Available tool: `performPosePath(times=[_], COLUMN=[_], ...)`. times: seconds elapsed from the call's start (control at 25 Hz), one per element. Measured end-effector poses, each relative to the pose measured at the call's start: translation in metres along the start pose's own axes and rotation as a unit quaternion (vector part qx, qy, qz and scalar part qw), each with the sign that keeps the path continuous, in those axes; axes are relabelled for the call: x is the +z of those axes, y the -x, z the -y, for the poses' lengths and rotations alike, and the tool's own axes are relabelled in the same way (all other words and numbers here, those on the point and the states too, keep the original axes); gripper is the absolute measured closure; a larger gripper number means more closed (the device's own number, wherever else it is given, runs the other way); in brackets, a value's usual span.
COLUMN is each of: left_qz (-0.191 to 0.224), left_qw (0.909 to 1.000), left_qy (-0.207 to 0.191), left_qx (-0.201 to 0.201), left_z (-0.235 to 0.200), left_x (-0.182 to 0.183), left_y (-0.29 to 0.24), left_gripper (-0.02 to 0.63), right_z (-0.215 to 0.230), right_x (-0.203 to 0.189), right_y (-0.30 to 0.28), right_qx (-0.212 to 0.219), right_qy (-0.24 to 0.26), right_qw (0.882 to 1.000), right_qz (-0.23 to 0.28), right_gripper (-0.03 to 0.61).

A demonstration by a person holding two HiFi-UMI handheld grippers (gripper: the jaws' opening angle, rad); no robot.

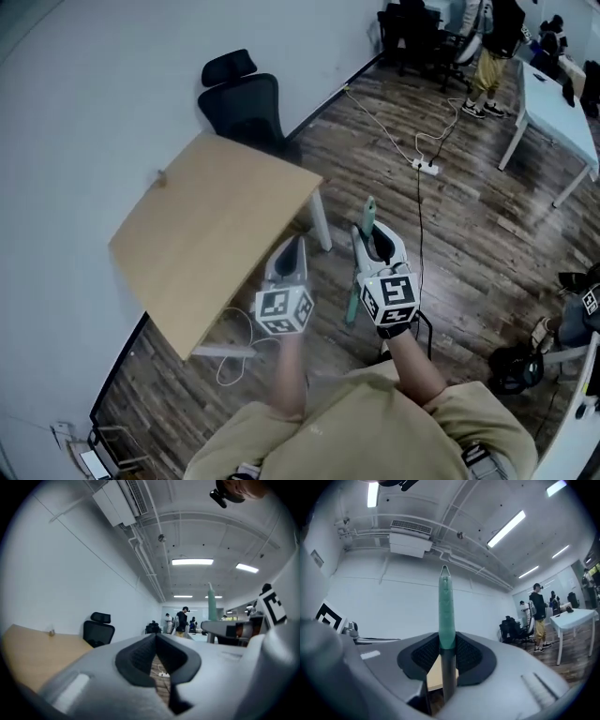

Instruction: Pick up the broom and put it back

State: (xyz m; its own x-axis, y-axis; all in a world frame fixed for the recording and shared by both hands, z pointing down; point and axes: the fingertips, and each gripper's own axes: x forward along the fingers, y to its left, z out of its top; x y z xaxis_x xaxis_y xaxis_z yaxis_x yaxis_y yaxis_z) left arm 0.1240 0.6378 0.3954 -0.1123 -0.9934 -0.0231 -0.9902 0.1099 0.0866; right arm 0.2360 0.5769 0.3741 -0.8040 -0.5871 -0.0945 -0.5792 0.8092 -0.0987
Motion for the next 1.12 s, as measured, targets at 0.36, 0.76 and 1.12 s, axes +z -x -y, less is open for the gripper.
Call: performPosePath(times=[0.36,0.76,1.12], left_qz=[0.016,-0.041,-0.052], left_qw=[0.9926,0.9832,0.9754], left_qy=[-0.034,-0.041,-0.010], left_qx=[-0.115,-0.173,-0.214], left_z=[0.186,0.237,0.220], left_x=[-0.012,-0.065,-0.074], left_y=[-0.206,-0.343,-0.537], left_gripper=[0.611,0.611,0.611], right_z=[0.263,0.431,0.548], right_x=[0.039,-0.007,-0.019], right_y=[0.020,-0.006,-0.131], right_qx=[-0.129,-0.236,-0.278], right_qy=[0.004,-0.026,-0.042], right_qw=[0.991,0.971,0.959], right_qz=[0.033,-0.003,-0.024], right_gripper=[0.480,0.463,0.472])
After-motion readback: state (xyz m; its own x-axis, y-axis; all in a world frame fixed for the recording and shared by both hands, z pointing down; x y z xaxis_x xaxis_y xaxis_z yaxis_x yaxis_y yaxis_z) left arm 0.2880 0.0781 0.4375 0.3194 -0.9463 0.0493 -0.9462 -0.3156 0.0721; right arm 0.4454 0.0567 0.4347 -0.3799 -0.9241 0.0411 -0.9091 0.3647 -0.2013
